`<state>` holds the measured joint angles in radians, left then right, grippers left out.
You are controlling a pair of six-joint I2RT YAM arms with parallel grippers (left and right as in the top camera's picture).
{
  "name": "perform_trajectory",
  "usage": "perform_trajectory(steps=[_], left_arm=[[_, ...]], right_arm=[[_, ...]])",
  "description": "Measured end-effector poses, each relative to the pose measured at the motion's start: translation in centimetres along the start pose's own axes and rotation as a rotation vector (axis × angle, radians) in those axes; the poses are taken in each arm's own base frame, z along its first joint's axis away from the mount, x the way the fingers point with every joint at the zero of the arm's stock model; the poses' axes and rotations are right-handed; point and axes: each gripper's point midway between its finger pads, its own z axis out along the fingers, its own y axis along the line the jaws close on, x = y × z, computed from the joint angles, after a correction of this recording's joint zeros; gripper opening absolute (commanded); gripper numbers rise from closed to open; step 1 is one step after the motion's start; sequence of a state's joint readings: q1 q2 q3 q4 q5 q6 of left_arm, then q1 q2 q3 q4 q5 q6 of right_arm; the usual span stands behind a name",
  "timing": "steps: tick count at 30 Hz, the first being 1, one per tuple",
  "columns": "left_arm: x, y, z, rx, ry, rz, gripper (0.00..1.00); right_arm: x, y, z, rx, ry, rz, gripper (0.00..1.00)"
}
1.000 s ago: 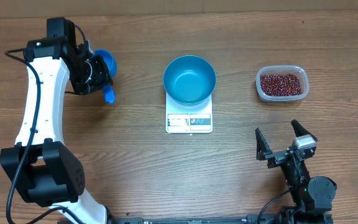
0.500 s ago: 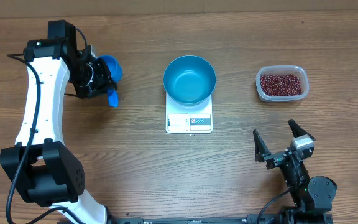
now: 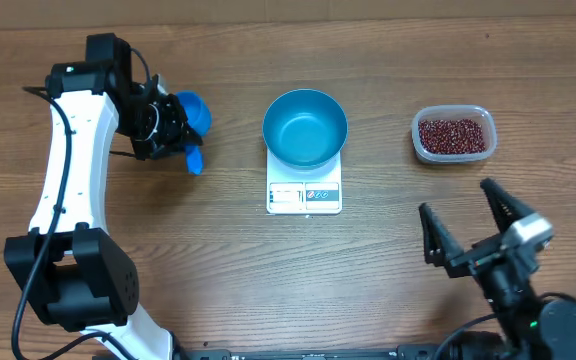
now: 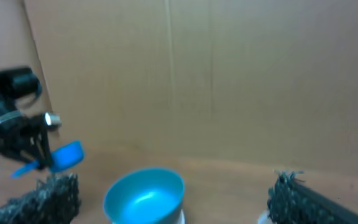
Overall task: Scoop item into bowl and weigh 150g on scale
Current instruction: 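Lift the blue scoop with left gripper toward the scale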
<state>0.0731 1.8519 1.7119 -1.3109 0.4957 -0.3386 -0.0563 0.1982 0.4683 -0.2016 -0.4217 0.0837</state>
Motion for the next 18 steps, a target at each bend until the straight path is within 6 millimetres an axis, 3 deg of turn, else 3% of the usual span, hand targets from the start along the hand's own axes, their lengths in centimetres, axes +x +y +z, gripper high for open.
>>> perform_trajectory(steps=[5, 9, 14, 18], left_arm=[[0.8, -1.6, 0.4, 0.045, 0.028, 0.022, 0.17], [1.3, -2.6, 0.7, 0.068, 0.047, 0.029, 0.17], [1.4, -3.7, 0.4, 0.087, 0.023, 0.035, 0.16], [1.6, -5.6, -2.7, 0.135, -0.08, 0.066, 0.17]], right_arm=[[-5.3, 0.0, 1.7, 0.016, 0.104, 0.063, 1.0], [-7.2, -0.3, 3.1, 0.033, 0.212, 0.118, 1.0], [-6.0, -1.5, 5.2, 0.058, 0.369, 0.193, 1.0], [-3.7, -1.7, 6.8, 0.017, 0.463, 0.25, 1.0]])
